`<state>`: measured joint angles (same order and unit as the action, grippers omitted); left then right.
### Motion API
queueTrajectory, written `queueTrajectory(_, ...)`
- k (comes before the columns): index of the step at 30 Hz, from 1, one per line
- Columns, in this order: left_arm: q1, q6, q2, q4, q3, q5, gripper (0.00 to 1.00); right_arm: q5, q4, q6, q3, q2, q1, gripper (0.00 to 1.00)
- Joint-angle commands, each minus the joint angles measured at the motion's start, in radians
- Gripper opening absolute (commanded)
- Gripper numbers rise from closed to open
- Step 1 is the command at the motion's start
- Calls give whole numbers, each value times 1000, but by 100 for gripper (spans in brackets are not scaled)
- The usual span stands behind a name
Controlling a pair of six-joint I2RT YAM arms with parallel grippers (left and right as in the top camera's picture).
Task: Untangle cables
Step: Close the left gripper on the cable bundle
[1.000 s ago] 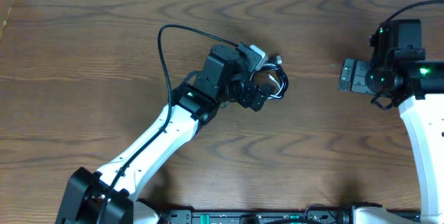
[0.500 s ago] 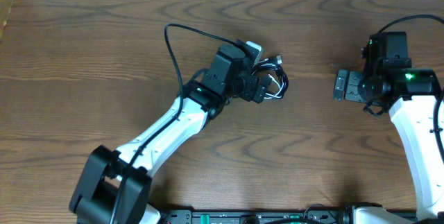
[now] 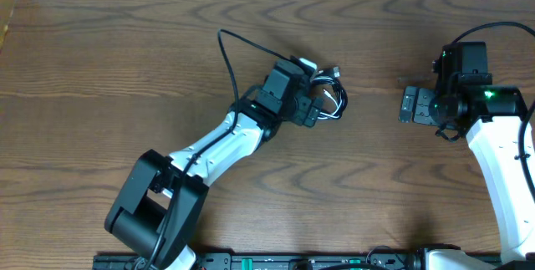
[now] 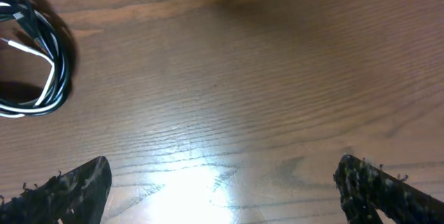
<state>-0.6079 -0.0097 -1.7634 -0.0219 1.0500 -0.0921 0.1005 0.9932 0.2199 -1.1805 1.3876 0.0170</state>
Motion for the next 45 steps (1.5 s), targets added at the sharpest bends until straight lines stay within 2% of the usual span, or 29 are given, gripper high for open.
queueTrajectory(1, -20, 61, -4, 5, 15, 51, 98, -6, -7, 11, 11, 0, -2, 99)
queueTrajectory(8, -20, 12, -35, 10, 15, 53, 98, -5, -11, 11, 11, 0, -2, 99)
queueTrajectory(27, -19, 11, -141, 140, 15, 94, 98, -2, -45, 11, 34, 0, -2, 99)
queueTrajectory(45, -19, -14, -187, 172, 15, 93, 98, -40, -201, 11, 166, 0, -2, 99)
